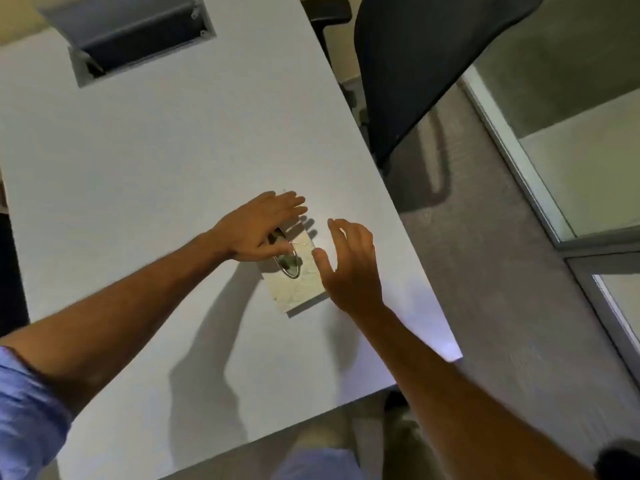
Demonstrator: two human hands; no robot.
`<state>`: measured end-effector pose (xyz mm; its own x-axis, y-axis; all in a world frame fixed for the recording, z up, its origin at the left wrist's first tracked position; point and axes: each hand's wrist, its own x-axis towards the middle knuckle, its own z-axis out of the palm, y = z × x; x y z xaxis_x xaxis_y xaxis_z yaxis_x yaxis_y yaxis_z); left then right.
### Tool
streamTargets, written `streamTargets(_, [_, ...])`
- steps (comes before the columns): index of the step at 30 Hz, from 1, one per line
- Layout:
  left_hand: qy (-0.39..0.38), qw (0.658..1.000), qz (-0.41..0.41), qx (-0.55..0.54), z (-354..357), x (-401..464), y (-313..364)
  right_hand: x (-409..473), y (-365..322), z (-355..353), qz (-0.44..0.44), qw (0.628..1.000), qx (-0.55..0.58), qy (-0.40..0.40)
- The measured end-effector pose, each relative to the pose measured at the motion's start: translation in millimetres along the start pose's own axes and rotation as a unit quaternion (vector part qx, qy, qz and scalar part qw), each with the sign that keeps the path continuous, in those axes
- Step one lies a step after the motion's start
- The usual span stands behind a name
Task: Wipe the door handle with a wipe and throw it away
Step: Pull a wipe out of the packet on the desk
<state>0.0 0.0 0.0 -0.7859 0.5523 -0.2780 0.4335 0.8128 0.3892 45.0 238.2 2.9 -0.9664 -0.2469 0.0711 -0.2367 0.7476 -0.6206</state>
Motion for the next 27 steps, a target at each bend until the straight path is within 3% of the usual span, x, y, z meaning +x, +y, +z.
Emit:
streamTargets(5, [-0.004,0.999,0.028,0.014,32.4,-8.0,-39.9,13.3,-13.6,47.9,-0.018,0.994,0.001,-0.109])
streamTargets(9, [0.016,0.998,0.057,0.003,54.3,-8.3,-60.8,26.8,-19.9,74.3,-0.014,0.989,0.000,-0.146])
streamTargets(15, [0.015,0.999,0.044,-0.004,73.5,-9.7,-69.9,38.5,-33.2,95.2,0.002,0.990,-0.007,-0.137])
streamTargets(22, [0.038,0.998,0.044,0.030,87.6,-11.6,-76.1,30.1,-33.2,86.3,0.092,0.970,0.163,-0.152])
streamTargets(27, [0.038,0.998,0.037,0.038,90.6,-10.8,-76.7,36.7,-30.5,67.7,0.158,0.941,0.280,-0.102])
